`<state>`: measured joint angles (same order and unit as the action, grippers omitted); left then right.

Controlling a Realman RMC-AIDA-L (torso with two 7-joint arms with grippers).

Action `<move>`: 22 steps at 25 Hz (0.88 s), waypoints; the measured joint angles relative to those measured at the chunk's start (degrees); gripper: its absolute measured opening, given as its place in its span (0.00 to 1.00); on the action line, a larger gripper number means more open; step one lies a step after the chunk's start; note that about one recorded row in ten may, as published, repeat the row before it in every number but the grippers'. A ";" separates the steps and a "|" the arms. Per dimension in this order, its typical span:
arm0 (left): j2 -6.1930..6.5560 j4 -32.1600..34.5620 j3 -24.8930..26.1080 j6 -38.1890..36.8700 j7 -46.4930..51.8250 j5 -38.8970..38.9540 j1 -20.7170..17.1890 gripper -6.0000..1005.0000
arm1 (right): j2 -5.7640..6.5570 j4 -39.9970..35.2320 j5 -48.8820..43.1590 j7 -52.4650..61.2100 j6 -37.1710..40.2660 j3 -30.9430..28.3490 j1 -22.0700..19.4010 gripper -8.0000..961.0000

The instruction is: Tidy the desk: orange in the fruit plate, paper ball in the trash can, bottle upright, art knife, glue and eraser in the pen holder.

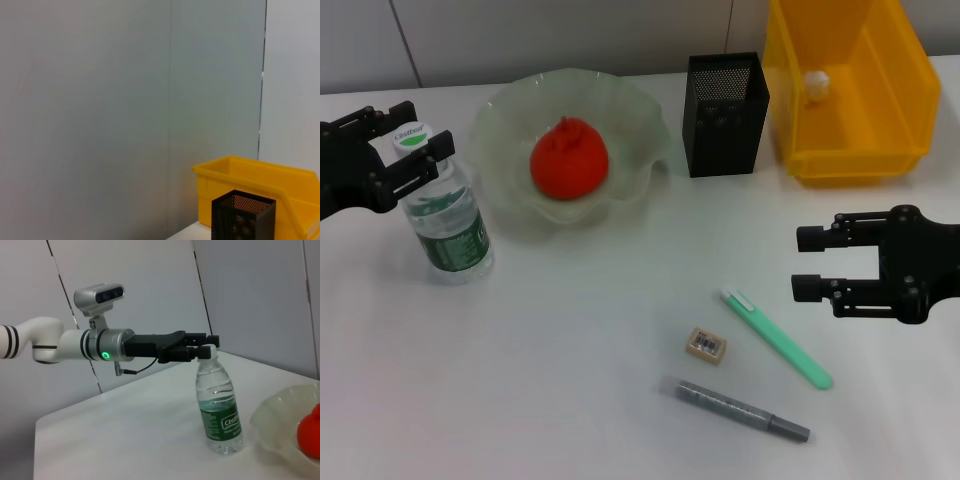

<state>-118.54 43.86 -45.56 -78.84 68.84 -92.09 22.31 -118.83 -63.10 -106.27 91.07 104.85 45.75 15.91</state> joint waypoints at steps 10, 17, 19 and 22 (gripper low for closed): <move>0.32 0.16 0.59 -3.98 -0.07 4.93 -1.64 0.59 | 0.00 0.18 -0.07 0.05 0.00 -0.14 -0.02 0.64; 1.28 0.48 1.40 -8.22 0.75 9.97 -4.55 0.64 | 0.25 -0.46 -0.08 0.94 0.00 -0.23 -0.04 0.64; 1.54 0.16 1.32 -9.15 0.83 9.90 -4.87 0.65 | 0.34 -0.92 -0.12 1.54 0.01 -0.22 -0.04 0.64; 2.93 -1.05 0.72 -15.79 0.49 6.36 -5.79 0.76 | 0.45 -5.08 -2.61 5.94 0.01 -0.22 0.30 0.64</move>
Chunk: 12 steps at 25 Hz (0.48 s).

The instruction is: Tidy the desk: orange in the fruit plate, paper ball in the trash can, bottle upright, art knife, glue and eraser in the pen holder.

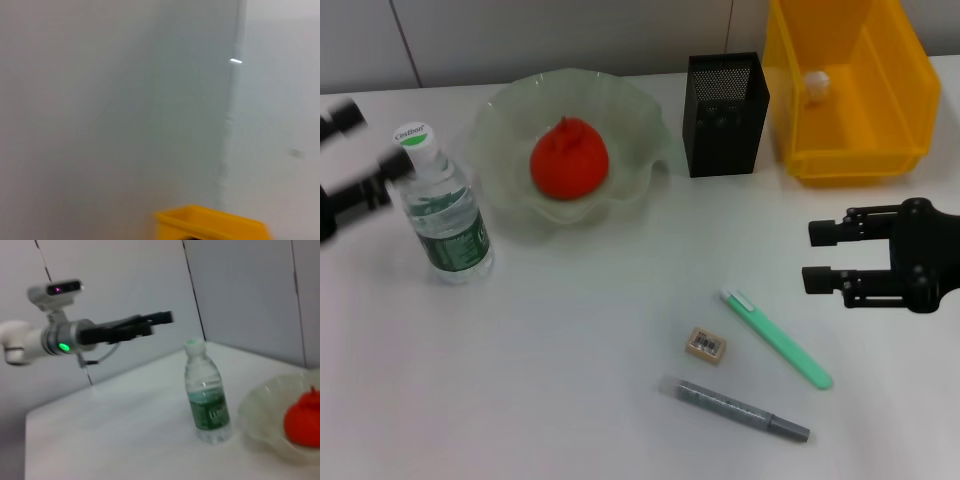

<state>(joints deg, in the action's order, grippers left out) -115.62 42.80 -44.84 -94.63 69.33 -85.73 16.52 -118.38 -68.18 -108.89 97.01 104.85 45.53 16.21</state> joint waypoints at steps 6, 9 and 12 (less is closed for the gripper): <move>0.97 -1.02 -0.01 -9.09 -0.13 -8.19 -0.14 0.83 | -0.16 -8.30 -9.67 13.20 0.06 0.25 3.96 0.64; 0.99 -1.07 0.00 -10.53 -0.16 -11.29 -0.29 0.83 | 0.51 -10.92 -15.78 20.69 1.42 0.59 8.20 0.64; 0.50 -1.13 -0.02 -11.21 -0.24 -15.57 -0.27 0.83 | 1.25 -11.84 -22.13 27.47 3.39 1.27 13.39 0.64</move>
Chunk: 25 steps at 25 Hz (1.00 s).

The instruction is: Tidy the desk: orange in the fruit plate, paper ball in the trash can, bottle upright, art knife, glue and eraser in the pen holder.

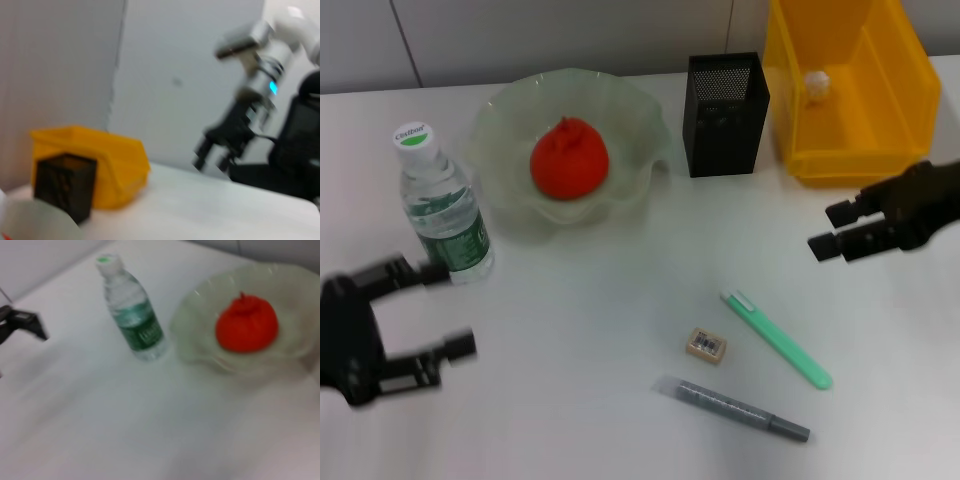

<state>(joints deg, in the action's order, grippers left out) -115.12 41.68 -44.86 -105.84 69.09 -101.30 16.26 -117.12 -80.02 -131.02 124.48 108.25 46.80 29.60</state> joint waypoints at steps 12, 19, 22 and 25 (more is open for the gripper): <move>-2.14 -0.51 0.03 0.25 -4.45 -8.68 0.45 0.83 | 0.72 19.85 -23.30 16.90 -4.00 8.62 21.06 0.64; -2.55 -0.72 0.04 0.74 -5.28 -9.95 0.61 0.83 | -0.97 31.70 -24.25 20.25 -12.45 15.49 25.54 0.63; -2.63 -0.72 0.04 0.88 -5.28 -10.21 0.88 0.83 | -1.87 33.55 -24.30 22.69 -15.08 20.06 26.10 0.63; -2.73 -0.79 0.04 1.57 -5.76 -10.37 1.16 0.83 | -2.16 34.42 -24.32 25.85 -17.50 24.38 26.54 0.63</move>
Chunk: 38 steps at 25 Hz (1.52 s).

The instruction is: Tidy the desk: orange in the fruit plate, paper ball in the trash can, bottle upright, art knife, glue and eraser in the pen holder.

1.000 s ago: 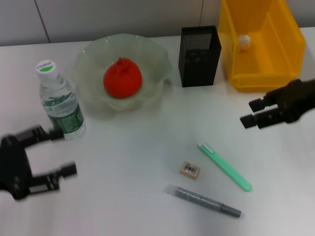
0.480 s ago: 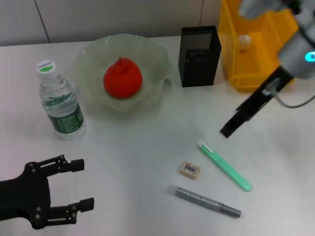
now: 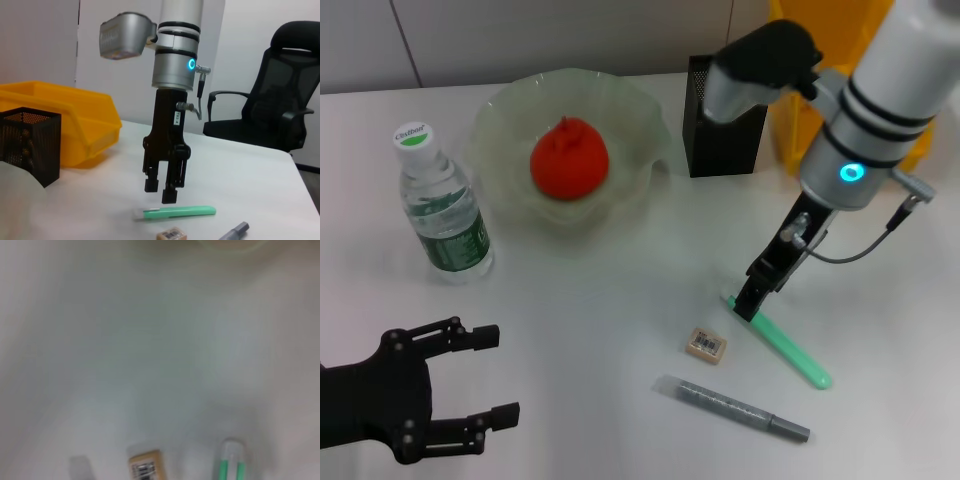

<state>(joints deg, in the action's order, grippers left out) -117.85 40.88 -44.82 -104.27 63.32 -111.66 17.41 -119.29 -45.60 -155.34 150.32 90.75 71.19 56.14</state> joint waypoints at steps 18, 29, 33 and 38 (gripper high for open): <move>-0.09 -1.54 -0.09 1.38 -2.23 -0.85 0.08 0.83 | -0.43 6.66 1.22 2.29 -7.23 3.06 2.25 0.53; -0.11 -2.30 -0.09 2.22 -2.20 -0.86 0.31 0.83 | -0.50 7.90 2.06 2.46 -7.96 3.83 3.27 0.38; -0.11 -2.30 -0.09 2.40 -2.22 -0.86 0.38 0.83 | -0.56 10.26 2.06 2.49 -8.94 3.92 4.68 0.38; -0.10 -2.30 -0.09 2.75 -1.99 -0.97 0.43 0.83 | -0.61 12.03 2.06 2.51 -9.79 4.00 5.60 0.38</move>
<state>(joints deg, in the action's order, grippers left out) -117.95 38.58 -44.91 -101.52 61.34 -112.63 17.84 -119.89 -33.57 -153.27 152.83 80.96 75.19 61.74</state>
